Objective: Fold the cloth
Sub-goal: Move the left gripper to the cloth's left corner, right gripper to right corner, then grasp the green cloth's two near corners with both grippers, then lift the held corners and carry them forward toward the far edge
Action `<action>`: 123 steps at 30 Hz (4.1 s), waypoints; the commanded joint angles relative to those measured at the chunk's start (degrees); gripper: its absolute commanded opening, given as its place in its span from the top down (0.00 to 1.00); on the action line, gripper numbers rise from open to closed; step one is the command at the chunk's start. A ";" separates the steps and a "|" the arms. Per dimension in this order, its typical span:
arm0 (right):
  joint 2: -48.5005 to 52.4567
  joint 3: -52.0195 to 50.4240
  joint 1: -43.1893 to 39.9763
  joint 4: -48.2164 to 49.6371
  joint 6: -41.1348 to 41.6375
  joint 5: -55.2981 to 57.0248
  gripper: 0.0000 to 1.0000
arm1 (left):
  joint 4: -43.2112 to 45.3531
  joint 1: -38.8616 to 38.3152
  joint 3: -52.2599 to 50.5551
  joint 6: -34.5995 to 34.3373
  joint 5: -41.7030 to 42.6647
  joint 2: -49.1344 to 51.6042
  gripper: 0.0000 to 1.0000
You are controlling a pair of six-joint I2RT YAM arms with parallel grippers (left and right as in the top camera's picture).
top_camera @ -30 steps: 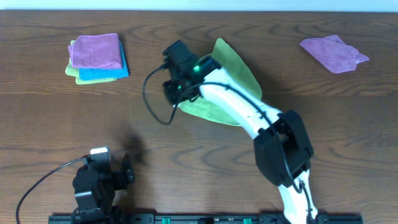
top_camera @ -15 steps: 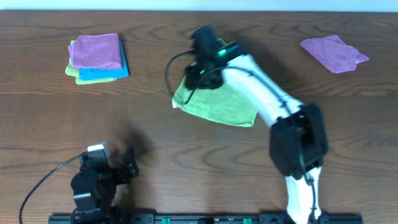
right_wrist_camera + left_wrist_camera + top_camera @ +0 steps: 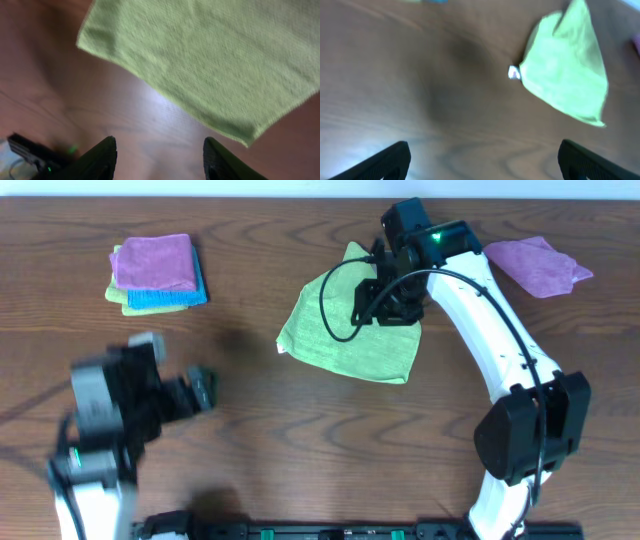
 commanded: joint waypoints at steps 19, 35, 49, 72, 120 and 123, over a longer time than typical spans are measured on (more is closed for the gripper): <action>-20.83 -34.51 -15.74 11.91 -4.39 -4.76 0.51 | 5.55 -9.33 18.71 -9.99 16.81 38.16 0.04; -21.49 -54.88 -14.84 35.89 10.58 -11.30 0.33 | 20.09 -14.25 18.71 -16.31 14.38 55.25 0.05; -21.44 -59.36 -14.64 44.74 16.68 -9.90 0.26 | 30.34 -17.92 18.71 -22.51 14.12 60.26 0.05; -21.44 -63.14 -12.85 52.65 25.97 -7.17 0.20 | 33.66 -22.69 18.71 -23.78 8.13 61.18 0.14; -29.42 -64.13 -8.55 55.49 27.12 -4.74 0.99 | 25.97 -17.94 16.94 -16.37 19.15 57.68 0.94; -35.67 -64.13 -10.14 48.00 25.53 -4.42 0.99 | 19.93 -16.39 16.94 -12.41 18.84 51.39 0.94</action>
